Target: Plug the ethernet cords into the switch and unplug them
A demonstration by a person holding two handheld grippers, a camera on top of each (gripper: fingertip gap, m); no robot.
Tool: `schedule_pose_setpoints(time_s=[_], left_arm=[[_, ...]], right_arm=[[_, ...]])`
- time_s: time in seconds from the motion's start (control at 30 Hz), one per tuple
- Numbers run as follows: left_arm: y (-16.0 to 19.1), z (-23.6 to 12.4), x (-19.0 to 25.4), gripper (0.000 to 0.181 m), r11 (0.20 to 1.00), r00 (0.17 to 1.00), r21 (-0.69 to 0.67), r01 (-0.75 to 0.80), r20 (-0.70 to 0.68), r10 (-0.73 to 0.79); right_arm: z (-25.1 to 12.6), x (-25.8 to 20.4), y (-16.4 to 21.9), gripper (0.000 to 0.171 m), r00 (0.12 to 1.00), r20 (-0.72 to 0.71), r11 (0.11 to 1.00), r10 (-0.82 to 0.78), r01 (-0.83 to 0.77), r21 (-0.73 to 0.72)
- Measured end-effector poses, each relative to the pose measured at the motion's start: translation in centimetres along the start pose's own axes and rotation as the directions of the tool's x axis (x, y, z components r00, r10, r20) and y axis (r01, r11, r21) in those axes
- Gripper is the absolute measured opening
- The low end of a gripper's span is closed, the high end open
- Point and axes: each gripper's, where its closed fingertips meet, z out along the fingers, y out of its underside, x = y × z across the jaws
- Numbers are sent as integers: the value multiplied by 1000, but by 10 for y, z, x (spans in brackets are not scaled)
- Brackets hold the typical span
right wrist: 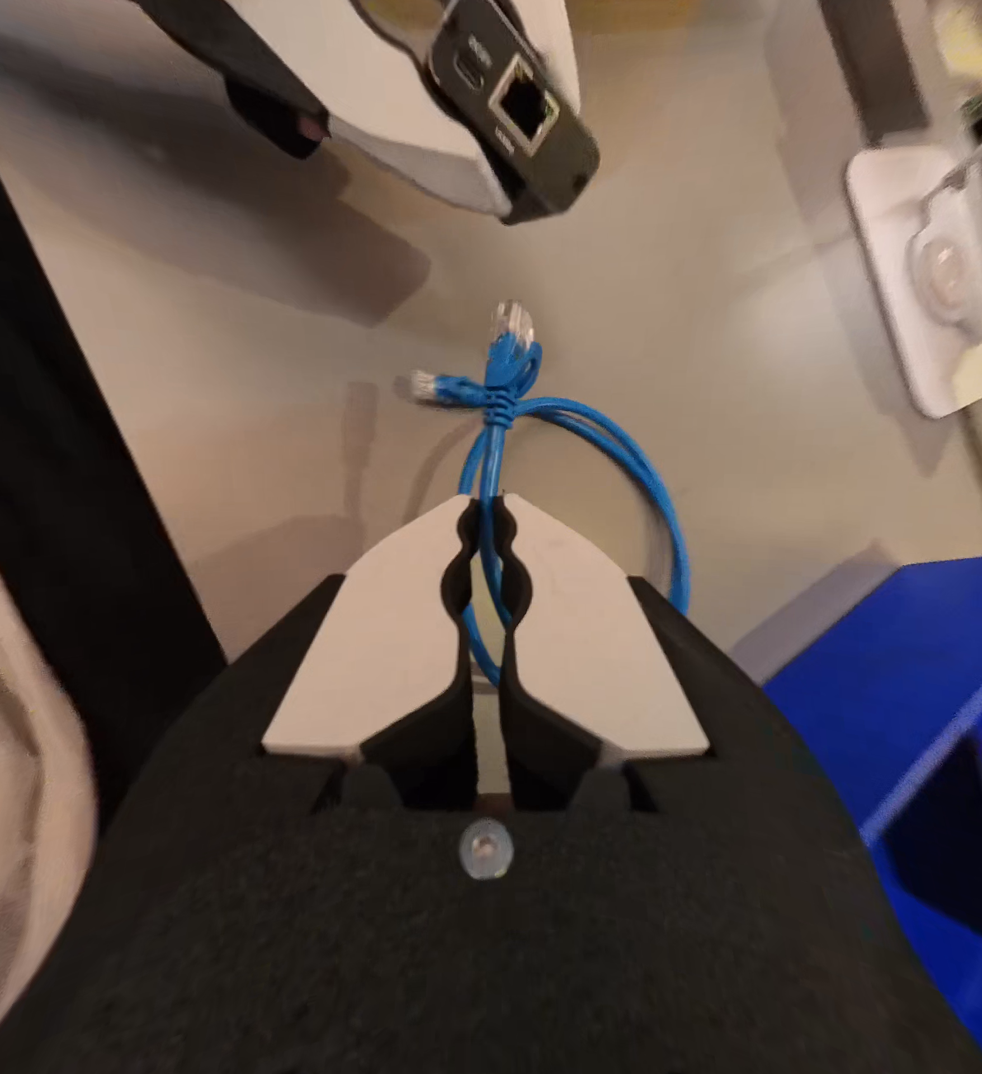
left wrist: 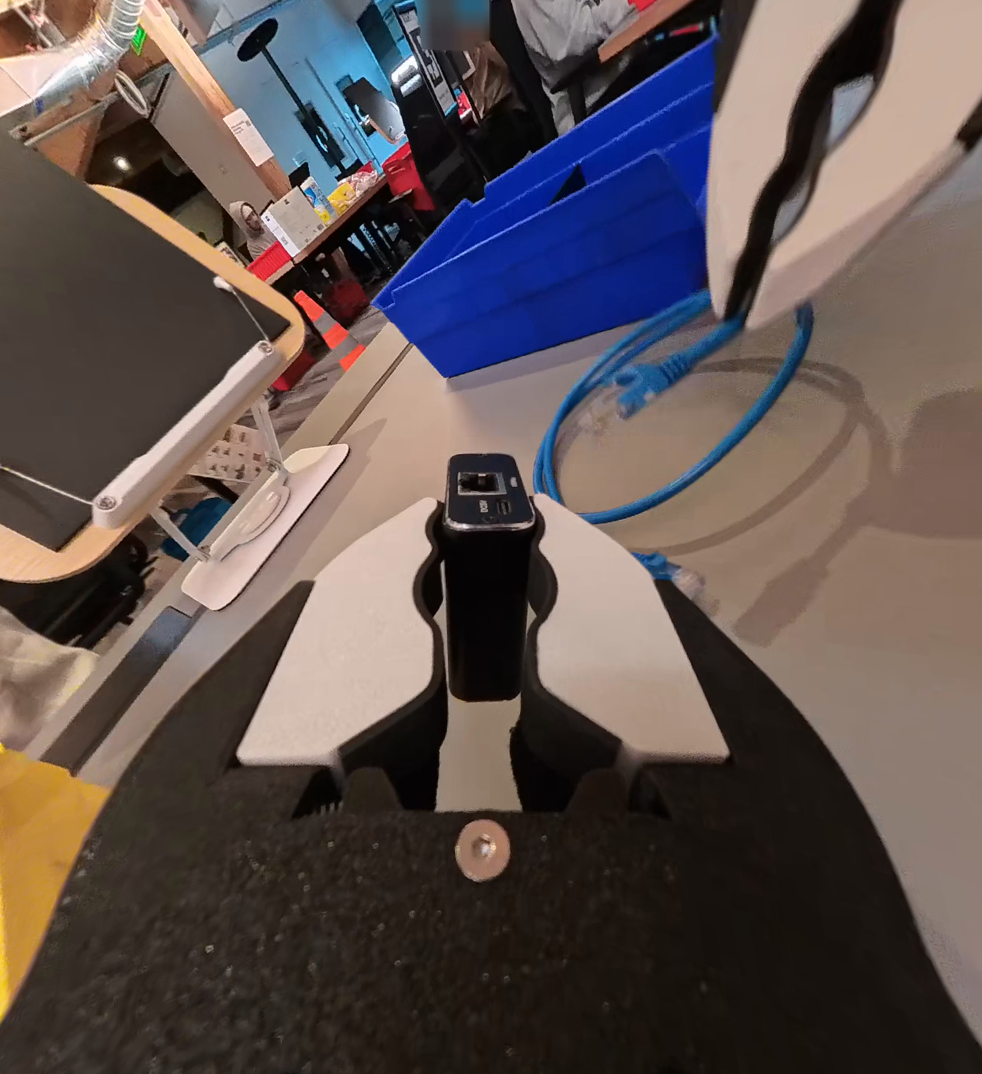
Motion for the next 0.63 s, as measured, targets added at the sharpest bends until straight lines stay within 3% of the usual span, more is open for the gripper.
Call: schedule_pose_setpoints(time_s=[0.13,0.4,0.63], left_arm=[[3,1,3,24,993,994,-33,-109,10,110],[13,6,12,25,902,912,-149,-404,11,410],[19,13,16,25,864,883,-205,-460,0,470]], right_arm=[[-12,4,-15,4,992,-27,992,-119,119,-35],[-3,6,-25,3,998,9,997,-55,56,-54],[8,5,-22,0,998,-2,994,-58,58,-92]])
